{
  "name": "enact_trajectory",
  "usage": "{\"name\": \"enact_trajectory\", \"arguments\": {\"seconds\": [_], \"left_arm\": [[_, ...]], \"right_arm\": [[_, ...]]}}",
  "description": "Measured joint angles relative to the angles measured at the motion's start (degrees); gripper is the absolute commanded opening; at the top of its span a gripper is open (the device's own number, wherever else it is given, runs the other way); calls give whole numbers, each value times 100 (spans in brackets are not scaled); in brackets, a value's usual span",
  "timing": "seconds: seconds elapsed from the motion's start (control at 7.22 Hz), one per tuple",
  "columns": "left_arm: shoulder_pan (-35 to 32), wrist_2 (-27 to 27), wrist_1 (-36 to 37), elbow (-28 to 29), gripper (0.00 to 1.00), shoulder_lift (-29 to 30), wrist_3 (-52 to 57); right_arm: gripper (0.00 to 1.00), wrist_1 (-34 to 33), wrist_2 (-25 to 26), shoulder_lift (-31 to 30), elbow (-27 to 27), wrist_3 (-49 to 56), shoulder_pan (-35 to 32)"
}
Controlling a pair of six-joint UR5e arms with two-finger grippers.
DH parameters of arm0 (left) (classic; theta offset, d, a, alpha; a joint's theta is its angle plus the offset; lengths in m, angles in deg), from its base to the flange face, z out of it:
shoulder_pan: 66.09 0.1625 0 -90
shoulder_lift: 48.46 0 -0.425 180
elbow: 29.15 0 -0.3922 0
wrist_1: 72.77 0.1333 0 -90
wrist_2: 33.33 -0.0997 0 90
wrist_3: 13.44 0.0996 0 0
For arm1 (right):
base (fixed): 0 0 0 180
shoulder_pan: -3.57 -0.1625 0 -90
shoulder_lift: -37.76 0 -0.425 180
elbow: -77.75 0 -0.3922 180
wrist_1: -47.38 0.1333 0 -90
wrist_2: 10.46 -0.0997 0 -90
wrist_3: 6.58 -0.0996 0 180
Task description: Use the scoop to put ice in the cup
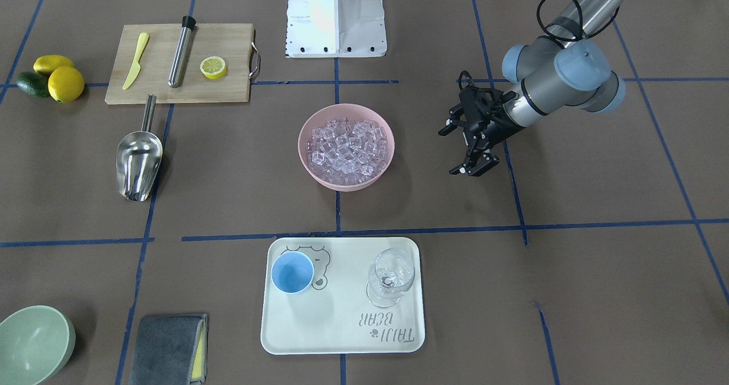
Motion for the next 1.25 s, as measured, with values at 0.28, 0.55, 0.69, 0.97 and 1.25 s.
{"name": "enact_trajectory", "arguments": {"seconds": [0.28, 0.55, 0.69, 0.97, 1.25], "left_arm": [[296, -471, -569, 517, 100, 326, -11], [478, -716, -891, 794, 100, 542, -24], [550, -818, -1076, 930, 100, 617, -27], [696, -1073, -1291, 1075, 100, 678, -30], [749, -1130, -1362, 1110, 100, 723, -36]], "right_arm": [[100, 1, -6, 138, -68, -406, 184], [100, 3, -8, 231, -190, -829, 382], [100, 6, -3, 266, -276, -1047, 484], [100, 9, 20, 294, -483, -1486, 734], [100, 159, 172, 316, -641, -2062, 985]]}}
